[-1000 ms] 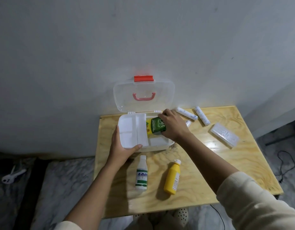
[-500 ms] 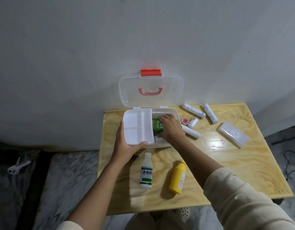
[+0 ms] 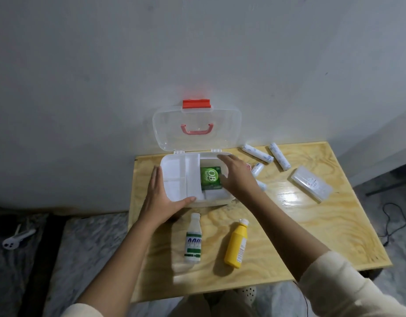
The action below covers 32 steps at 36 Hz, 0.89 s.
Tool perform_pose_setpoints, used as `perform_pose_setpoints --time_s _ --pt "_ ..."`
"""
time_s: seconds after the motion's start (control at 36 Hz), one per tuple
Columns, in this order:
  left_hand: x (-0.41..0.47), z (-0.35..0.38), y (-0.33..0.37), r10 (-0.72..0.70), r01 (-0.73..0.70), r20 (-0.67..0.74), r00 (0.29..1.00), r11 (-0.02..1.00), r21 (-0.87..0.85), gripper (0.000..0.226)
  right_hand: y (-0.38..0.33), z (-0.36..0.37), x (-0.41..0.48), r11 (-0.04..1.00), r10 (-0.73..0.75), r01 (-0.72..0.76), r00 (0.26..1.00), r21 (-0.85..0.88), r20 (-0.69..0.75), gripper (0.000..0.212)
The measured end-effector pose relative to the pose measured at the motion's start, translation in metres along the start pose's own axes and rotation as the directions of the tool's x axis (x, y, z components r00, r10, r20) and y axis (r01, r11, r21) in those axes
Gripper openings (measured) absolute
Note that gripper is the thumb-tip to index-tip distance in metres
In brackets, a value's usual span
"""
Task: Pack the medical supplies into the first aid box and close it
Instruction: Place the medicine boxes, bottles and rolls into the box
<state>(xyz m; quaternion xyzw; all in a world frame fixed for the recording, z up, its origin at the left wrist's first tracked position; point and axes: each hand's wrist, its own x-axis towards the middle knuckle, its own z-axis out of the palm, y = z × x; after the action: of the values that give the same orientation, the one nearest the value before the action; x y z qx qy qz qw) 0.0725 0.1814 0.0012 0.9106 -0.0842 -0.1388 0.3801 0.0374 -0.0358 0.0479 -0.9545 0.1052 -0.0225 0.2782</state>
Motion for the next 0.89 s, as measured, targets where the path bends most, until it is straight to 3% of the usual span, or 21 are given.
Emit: perform_pose_setpoints --time_s 0.14,0.25,0.36,0.47,0.53,0.67,0.81,0.89 --pt "0.003 0.001 0.012 -0.018 0.013 0.044 0.999 0.994 0.11 0.148 0.039 -0.031 -0.03 0.983 0.073 -0.011 0.938 0.182 -0.338 0.039" --pt "0.005 0.003 0.016 -0.046 0.041 0.031 0.998 0.987 0.152 0.149 0.103 -0.043 -0.049 0.956 0.27 -0.188 0.86 0.223 -0.432 0.038" --pt "0.005 0.005 0.016 -0.054 0.049 0.023 0.998 0.981 0.19 0.147 0.169 -0.047 -0.056 0.857 0.515 -0.472 0.8 0.205 -0.309 0.056" --pt "0.004 0.004 0.017 -0.054 0.048 0.019 0.998 0.975 0.218 0.146 0.214 -0.045 -0.056 0.752 0.659 -0.65 0.739 0.11 -0.138 0.083" --pt "0.004 0.003 0.018 -0.053 0.047 0.019 0.998 0.972 0.232 0.144 0.223 -0.043 -0.054 0.751 0.658 -0.657 0.738 0.062 -0.152 0.082" --pt "0.003 0.003 0.021 -0.059 0.053 0.021 0.998 0.976 0.211 0.143 0.215 -0.042 -0.051 0.714 0.7 -0.675 0.691 0.186 -0.181 0.057" --pt "0.003 0.002 0.021 -0.059 0.054 0.028 0.998 0.984 0.167 0.142 0.196 -0.033 -0.061 0.71 0.703 -0.644 0.677 0.287 -0.219 0.061" --pt "0.002 0.002 0.021 -0.059 0.054 0.041 0.997 0.991 0.125 0.142 0.172 -0.033 -0.067 0.724 0.676 -0.551 0.686 0.416 -0.269 0.061"
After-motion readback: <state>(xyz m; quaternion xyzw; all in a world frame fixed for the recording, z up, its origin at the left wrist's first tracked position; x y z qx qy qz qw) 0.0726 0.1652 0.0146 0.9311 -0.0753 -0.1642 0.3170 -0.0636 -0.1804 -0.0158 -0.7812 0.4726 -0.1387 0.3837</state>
